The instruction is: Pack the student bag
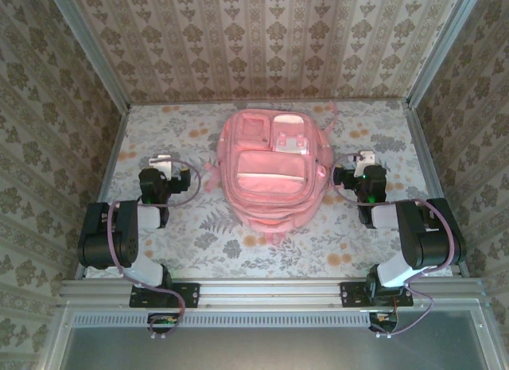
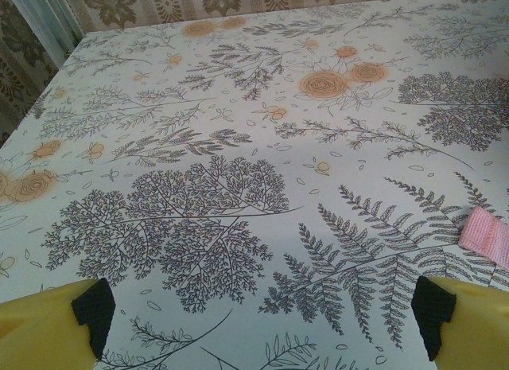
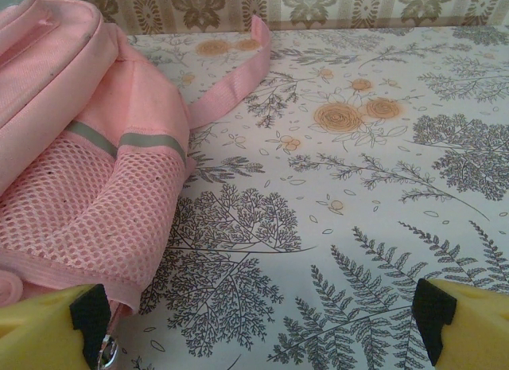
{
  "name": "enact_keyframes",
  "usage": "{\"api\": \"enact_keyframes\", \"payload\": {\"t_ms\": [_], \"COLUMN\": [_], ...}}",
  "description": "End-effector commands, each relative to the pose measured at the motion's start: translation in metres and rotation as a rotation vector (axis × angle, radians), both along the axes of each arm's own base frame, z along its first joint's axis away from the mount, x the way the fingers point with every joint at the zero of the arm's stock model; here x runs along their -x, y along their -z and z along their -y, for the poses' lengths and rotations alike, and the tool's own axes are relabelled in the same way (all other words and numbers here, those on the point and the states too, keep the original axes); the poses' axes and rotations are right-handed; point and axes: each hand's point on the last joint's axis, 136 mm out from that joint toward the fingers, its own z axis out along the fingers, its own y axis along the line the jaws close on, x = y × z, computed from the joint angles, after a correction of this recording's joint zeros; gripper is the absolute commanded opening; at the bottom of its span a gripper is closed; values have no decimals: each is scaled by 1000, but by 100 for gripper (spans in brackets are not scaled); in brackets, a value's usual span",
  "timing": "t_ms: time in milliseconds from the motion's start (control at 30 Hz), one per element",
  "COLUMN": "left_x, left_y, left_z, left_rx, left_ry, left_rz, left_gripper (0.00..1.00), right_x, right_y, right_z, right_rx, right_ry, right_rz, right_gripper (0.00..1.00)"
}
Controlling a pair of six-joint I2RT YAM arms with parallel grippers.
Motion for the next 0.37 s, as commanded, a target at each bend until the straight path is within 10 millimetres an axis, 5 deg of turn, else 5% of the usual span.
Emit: {"api": "enact_keyframes", "payload": {"t_ms": [0, 333], "left_x": [-4, -4], "left_y": [-10, -9], "left_z": [0, 0], "left_rx": [4, 6], "left_ry": [-4, -2], "left_rz": [26, 23], "left_gripper": [100, 100], "right_x": [-4, -4], "right_y": [-8, -8], "right_z": [3, 3], "right_rx": [9, 9], "right_ry": [17, 17], "right_rz": [19, 19], "right_gripper": [100, 100]}}
